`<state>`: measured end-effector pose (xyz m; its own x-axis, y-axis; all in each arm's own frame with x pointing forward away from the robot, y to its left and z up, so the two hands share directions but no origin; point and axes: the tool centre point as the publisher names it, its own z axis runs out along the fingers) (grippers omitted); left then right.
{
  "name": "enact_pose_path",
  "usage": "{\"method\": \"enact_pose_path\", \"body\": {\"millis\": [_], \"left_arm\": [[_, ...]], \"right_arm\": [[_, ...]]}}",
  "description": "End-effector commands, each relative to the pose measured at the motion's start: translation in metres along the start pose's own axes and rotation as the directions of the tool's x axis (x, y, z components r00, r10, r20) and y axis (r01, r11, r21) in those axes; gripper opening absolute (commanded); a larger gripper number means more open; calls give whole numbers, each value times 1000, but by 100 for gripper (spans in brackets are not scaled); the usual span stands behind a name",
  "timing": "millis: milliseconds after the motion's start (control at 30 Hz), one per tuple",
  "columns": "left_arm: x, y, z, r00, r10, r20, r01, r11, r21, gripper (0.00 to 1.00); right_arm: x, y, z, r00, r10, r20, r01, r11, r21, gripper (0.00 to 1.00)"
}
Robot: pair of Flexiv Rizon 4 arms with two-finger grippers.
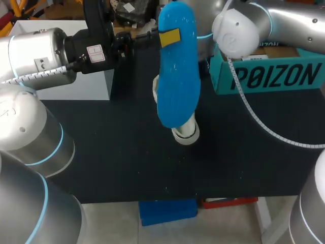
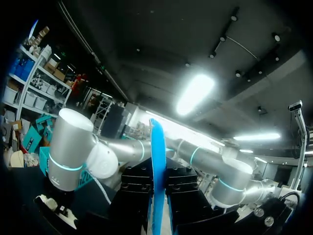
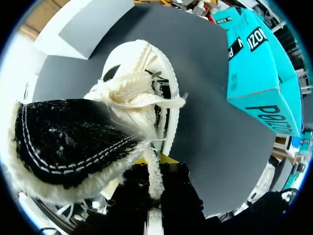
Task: Take the shoe out of the shoebox, open the shoe tongue, remove and reinsert the insole, then place the shoe into the shoebox
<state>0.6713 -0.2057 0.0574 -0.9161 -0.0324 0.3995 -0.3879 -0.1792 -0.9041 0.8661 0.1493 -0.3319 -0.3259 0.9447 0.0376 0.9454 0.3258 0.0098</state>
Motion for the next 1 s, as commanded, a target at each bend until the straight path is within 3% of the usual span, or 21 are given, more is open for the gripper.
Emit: {"method": "enact_pose_path", "body": {"millis": [33, 300, 667, 733, 767, 900, 1000], "left_arm": [[0, 0, 0, 1000, 1, 2, -1, 1000, 1, 0], [0, 0, 0, 1000, 1, 2, -1, 1000, 1, 0], [0, 0, 0, 1000, 1, 2, -1, 1000, 1, 0], [0, 0, 0, 1000, 1, 2, -1, 1000, 1, 0], [0, 0, 0, 1000, 1, 2, -1, 1000, 1, 0], [0, 0, 0, 1000, 1, 2, -1, 1000, 1, 0], [0, 0, 0, 1000, 1, 2, -1, 1000, 1, 0]], "right_arm": [[3, -1, 18, 973, 230, 1, -230, 973, -18, 0], [1, 3, 49, 972, 234, 30, -234, 972, 23, 0], [-9, 7, 66, 968, 240, 77, -244, 969, 43, 0], [-13, 5, 68, 964, 255, 74, -259, 965, 50, 59], [-14, 3, 69, 961, 266, 76, -270, 961, 55, 100], [-20, -3, 61, 955, 293, 39, -294, 956, 18, 100], [-25, -7, 44, 952, 294, -82, -297, 955, -22, 100]]}}
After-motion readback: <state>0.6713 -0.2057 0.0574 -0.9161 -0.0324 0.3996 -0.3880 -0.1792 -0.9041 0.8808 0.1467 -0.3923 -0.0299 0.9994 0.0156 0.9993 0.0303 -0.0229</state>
